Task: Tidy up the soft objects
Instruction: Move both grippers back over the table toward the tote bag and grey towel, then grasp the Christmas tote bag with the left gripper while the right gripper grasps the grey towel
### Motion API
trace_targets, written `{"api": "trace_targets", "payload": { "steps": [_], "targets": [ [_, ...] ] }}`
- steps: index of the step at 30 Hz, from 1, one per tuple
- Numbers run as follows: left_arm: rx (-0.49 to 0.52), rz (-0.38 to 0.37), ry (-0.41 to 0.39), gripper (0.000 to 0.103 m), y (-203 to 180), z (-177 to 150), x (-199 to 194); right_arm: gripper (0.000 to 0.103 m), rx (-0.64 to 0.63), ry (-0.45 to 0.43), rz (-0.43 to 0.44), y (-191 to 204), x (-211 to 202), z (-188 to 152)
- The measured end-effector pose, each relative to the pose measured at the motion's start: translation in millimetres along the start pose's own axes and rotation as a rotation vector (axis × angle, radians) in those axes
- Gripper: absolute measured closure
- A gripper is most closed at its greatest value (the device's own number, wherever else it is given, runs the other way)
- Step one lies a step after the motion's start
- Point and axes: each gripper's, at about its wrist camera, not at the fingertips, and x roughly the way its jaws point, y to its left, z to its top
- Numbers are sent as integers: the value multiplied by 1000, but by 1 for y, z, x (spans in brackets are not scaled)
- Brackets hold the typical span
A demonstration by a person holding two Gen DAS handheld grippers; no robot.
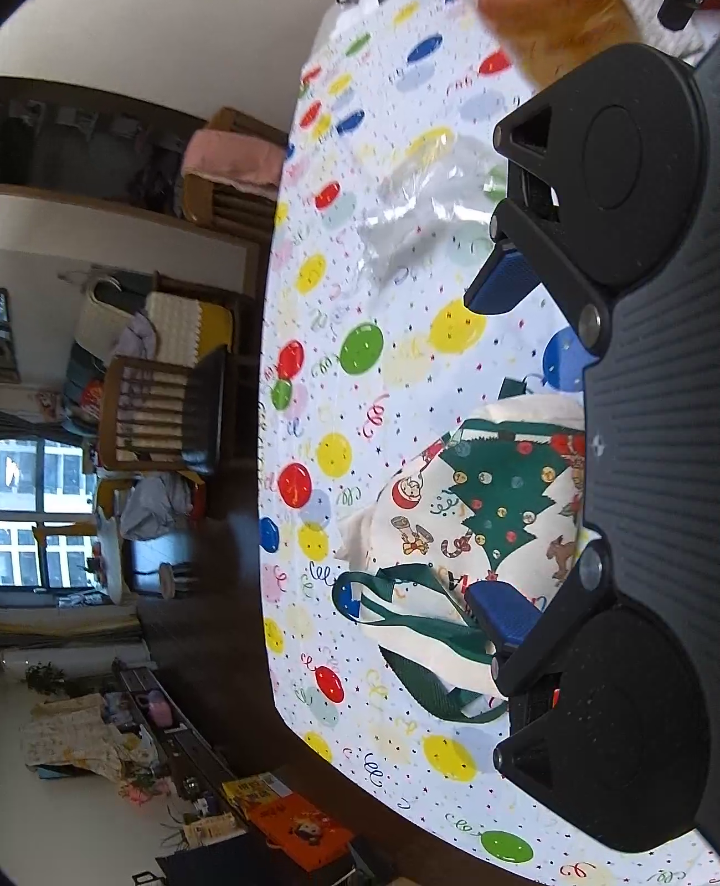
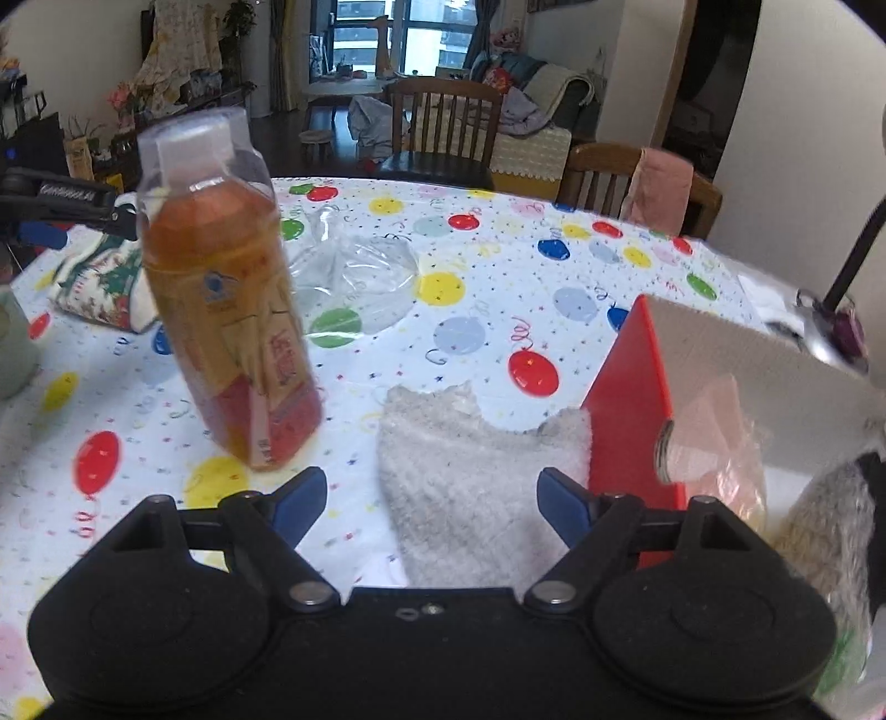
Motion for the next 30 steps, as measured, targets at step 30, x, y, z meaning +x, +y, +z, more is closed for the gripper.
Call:
{"api": "trace_targets", "payload": {
  "steps": [30],
  "targets": [
    [-22, 96, 143, 29, 9, -10, 67, 50, 61, 96, -65, 6, 56, -10]
  ]
}}
